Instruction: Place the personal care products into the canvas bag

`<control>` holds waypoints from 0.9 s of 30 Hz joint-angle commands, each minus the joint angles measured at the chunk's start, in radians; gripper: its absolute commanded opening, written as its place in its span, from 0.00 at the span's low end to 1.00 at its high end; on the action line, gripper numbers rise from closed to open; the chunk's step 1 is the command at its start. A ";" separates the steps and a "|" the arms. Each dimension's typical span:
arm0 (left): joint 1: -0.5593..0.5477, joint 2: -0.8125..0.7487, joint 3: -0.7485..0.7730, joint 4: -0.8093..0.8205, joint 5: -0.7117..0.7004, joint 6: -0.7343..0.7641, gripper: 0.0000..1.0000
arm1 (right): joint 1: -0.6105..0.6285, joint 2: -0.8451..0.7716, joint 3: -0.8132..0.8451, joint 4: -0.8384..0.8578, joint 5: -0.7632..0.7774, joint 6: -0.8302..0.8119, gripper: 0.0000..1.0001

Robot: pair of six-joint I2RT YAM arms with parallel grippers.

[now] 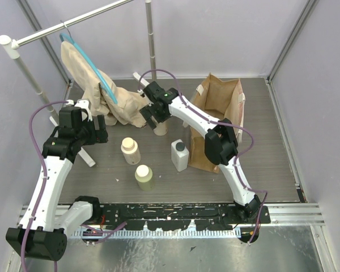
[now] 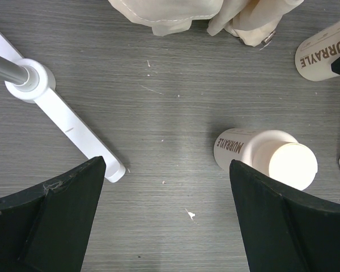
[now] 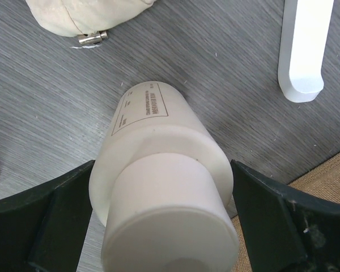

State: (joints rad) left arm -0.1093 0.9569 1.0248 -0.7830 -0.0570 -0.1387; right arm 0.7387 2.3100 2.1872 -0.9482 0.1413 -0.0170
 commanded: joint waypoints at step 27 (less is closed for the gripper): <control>0.002 -0.002 -0.021 0.029 0.017 0.004 0.98 | 0.007 -0.086 -0.069 0.161 -0.028 0.010 0.99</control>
State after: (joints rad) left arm -0.1093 0.9569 1.0176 -0.7822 -0.0566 -0.1387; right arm 0.7387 2.2704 2.1201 -0.8543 0.1101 -0.0158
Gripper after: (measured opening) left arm 0.978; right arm 0.996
